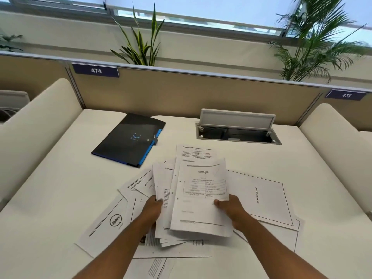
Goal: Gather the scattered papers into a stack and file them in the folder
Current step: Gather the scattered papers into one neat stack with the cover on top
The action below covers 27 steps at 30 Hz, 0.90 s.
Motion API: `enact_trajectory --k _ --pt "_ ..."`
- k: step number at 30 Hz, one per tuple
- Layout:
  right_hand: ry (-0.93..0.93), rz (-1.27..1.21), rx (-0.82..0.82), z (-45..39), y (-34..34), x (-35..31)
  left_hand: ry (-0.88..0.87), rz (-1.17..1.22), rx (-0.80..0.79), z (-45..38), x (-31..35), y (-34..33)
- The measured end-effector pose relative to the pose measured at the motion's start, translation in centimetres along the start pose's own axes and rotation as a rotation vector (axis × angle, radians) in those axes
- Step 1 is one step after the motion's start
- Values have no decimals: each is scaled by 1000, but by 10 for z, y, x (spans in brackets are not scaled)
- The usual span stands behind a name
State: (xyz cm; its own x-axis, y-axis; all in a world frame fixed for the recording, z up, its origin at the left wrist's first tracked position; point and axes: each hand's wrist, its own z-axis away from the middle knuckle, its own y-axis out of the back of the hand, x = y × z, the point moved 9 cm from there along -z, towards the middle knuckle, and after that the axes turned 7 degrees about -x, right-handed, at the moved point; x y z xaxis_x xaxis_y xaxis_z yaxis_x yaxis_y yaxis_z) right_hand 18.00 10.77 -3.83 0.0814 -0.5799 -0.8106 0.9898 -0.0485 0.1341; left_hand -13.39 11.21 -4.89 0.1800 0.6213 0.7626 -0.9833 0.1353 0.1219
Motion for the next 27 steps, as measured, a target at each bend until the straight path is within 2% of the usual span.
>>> enact_trajectory --k 3,6,9,12,14,17,20,23,27 --pt "34 207 -7 1 -7 1 41 0 -18 0 -1 -2" --pt "74 401 -28 4 -20 -10 -44 -32 -47 1 4 -6" --pt "121 528 -96 6 -37 -18 -74 -155 -36 1 2 -9" --pt "148 574 -93 4 -39 -20 -122 -197 15 10 6 -4" --pt "167 481 -73 1 -34 -21 -156 -175 -7 15 10 -4" --pt "177 147 -67 -1 -23 -20 -210 -148 -49 25 23 -5" --pt "191 -120 -159 -1 -16 -26 -267 -98 -99 35 40 -13" --pt "233 -190 -244 2 -14 -43 -297 -18 -165 41 57 -28" --pt "336 -259 -207 15 -3 -76 -384 21 -153 49 84 -51"
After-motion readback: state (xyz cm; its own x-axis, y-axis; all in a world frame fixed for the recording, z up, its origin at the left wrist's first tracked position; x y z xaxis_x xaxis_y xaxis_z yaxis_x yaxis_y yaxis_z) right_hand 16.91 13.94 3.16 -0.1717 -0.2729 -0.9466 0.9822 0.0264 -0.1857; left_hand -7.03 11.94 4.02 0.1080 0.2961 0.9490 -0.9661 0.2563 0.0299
